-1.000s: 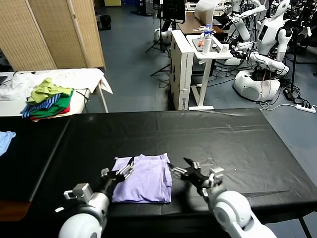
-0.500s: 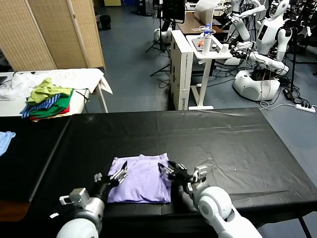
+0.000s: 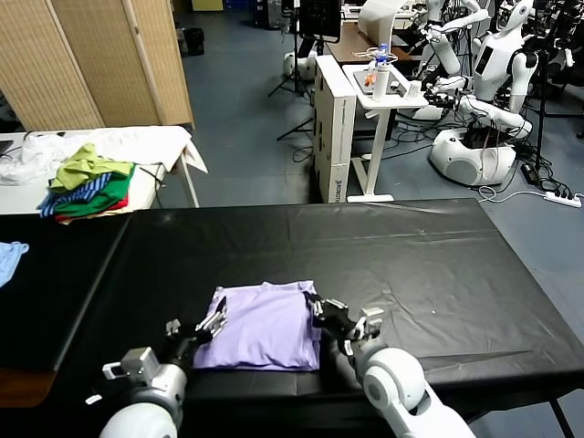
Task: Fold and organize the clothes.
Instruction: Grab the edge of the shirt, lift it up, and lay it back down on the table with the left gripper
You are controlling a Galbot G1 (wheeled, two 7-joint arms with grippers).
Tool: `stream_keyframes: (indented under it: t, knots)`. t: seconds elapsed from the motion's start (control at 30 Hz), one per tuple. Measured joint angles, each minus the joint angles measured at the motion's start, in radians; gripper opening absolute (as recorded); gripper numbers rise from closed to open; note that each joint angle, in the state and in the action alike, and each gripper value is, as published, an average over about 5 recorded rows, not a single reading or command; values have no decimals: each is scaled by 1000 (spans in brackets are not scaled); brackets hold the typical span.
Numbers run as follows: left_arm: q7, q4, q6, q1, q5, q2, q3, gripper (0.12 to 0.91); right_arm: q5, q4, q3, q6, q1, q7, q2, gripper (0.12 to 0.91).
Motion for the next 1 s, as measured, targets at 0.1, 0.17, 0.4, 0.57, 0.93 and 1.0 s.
stream_keyframes:
  t: [0.1,0.17,0.4,0.57,0.93,1.0]
  knots:
    - [9,7,-4,1,1,-2,-7,907,8,14,16,-18,-12,-12,-4,324]
    - [20,13,-6,0,1,-2,-14,907,20,30,32,-28,-20,-17,-10,457]
    - [80,53,-31,-15,-45,1,-44,907,59,109,114,-34,-65,-29,-64,850]
    - [129,94,-47,-30,-135,9,-65,907,74,178,191,-28,-128,-33,-100,905]
    - [181,182,-76,-26,-263,19,-99,907,76,286,307,-23,-252,-37,-108,907]
    - [182,190,-78,-22,-269,20,-102,907,76,291,311,-23,-257,-36,-108,907]
